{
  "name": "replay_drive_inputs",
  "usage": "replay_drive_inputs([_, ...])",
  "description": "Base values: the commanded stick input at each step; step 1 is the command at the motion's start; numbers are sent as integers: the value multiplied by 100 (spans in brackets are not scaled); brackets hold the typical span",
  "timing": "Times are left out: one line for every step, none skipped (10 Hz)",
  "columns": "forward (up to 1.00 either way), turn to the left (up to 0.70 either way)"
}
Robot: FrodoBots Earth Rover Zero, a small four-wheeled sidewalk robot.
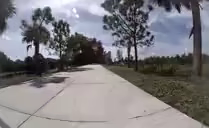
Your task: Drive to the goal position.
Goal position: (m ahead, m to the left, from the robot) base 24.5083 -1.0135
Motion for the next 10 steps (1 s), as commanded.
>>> replay_drive_inputs([85,0])
replay_drive_inputs([85,0])
replay_drive_inputs([85,0])
replay_drive_inputs([85,0])
replay_drive_inputs([85,0])
replay_drive_inputs([85,0])
replay_drive_inputs([85,0])
replay_drive_inputs([85,0])
replay_drive_inputs([85,0])
replay_drive_inputs([85,0])
